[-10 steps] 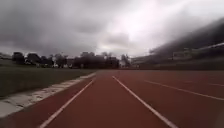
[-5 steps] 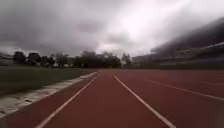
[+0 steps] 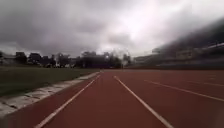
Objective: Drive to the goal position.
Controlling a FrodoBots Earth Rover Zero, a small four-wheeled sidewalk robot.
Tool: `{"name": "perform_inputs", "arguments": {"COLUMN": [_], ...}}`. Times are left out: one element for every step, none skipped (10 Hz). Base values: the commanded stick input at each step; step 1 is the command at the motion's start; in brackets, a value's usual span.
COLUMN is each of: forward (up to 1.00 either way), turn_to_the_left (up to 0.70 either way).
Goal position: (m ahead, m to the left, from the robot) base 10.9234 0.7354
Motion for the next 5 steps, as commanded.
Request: {"name": "perform_inputs", "arguments": {"forward": [0.70,0.70,0.70,0.70,0.70], "turn_to_the_left": [0.00,0.00,0.00,0.00,0.00]}}
